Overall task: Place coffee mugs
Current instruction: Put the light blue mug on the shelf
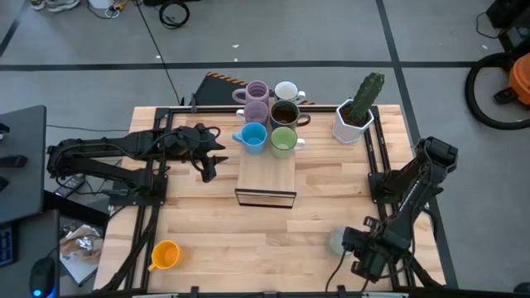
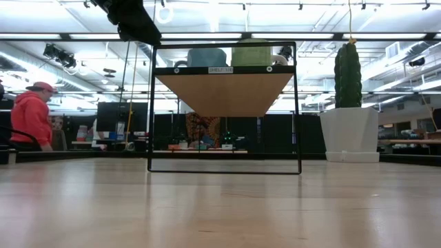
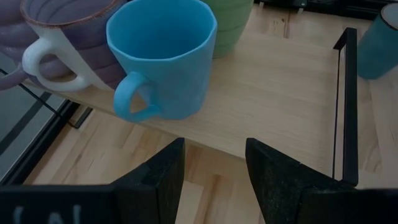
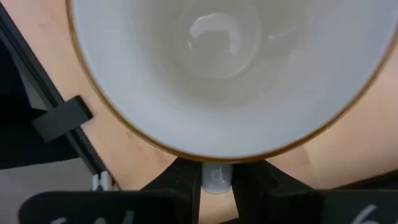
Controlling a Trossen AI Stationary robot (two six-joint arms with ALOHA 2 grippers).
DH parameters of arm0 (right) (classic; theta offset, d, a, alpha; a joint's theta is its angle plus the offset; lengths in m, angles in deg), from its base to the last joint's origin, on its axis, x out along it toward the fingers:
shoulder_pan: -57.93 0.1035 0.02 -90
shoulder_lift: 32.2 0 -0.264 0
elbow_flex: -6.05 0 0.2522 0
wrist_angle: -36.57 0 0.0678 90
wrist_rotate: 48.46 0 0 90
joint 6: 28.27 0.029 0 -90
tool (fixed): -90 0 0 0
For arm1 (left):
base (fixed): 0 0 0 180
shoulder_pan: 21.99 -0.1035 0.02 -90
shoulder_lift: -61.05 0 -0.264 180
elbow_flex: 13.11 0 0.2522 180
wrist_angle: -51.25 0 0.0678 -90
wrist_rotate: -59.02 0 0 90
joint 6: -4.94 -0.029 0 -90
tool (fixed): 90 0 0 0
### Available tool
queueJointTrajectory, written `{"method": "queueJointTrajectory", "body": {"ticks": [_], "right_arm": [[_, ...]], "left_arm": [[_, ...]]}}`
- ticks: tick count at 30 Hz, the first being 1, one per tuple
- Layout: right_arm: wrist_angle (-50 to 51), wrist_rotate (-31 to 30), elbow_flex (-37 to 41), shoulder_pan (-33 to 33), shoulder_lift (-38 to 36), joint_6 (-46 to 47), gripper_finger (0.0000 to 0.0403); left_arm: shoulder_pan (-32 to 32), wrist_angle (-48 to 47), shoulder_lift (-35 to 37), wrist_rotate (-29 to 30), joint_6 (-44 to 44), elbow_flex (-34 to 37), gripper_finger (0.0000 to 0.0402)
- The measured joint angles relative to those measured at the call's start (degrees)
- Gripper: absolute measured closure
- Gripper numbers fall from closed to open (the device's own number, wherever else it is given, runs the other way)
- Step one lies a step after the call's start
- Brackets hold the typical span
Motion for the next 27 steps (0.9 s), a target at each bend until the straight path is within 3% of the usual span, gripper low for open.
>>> {"method": "queueJointTrajectory", "body": {"ticks": [15,27], "right_arm": [[4.2,-4.2,0.1,-10.0,-4.8,-20.4,0.0333],[7.3,-6.5,0.1,-16.3,-10.3,-28.6,0.0334]], "left_arm": [[0.1,0.0,0.0,-3.0,1.8,0.0,0.0226],[0.5,0.0,0.0,-3.6,4.6,0.0,0.0226]]}}
